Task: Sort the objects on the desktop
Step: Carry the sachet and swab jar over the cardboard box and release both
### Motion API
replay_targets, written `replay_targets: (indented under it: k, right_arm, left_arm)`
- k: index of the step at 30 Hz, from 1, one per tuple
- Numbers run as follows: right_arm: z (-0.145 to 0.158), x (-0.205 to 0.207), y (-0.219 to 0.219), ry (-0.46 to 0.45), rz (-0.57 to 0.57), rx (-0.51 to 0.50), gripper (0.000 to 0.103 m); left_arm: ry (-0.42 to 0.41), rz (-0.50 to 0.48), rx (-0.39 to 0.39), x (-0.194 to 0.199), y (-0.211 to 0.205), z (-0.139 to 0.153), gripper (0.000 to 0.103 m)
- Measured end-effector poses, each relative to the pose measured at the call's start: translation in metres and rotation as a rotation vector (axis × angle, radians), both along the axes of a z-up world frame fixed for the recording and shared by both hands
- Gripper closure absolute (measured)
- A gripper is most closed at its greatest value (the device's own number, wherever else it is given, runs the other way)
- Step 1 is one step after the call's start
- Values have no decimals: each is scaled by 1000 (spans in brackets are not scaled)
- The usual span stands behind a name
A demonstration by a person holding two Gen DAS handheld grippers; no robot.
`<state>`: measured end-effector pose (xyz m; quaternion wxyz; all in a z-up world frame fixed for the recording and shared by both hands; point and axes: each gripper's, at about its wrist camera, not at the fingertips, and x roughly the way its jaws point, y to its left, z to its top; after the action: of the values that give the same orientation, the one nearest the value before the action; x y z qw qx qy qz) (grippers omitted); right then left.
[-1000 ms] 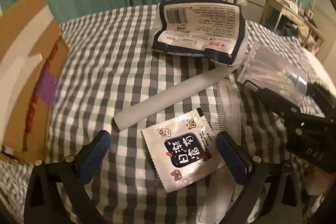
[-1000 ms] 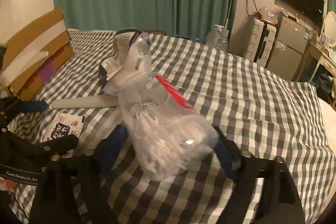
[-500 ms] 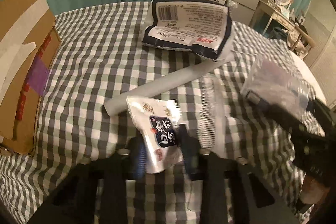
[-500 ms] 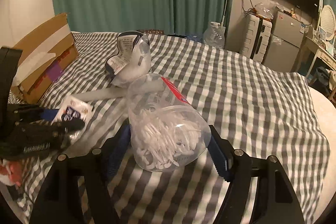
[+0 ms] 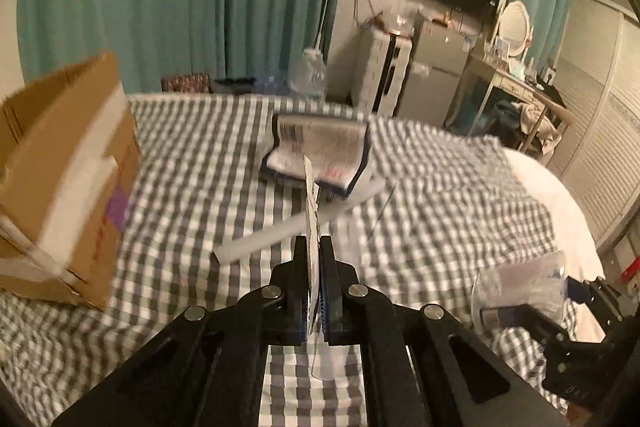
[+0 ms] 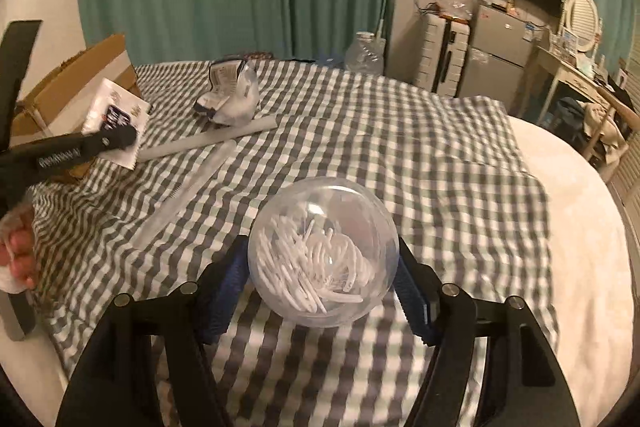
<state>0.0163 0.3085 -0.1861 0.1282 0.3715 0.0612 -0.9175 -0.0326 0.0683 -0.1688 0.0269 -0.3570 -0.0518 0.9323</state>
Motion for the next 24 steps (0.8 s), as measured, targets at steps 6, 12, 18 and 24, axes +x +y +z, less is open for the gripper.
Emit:
replay_targets:
  k: [6,12,18,24]
  right_arm:
    - [20,30,0,12,-10,14,36]
    - [36,52,-4,-1,-14,14,36]
    - [70,63,-14,39,-9,37,36]
    - [119,54,-44,124,33,28,36]
  left_arm:
    - [27,7,-7,14,-1,31,98]
    - [29,5,-3,29,-2,42,98]
    - [15,2,67,30,-20,62,98]
    - [55,3,73,27,-59,104,98]
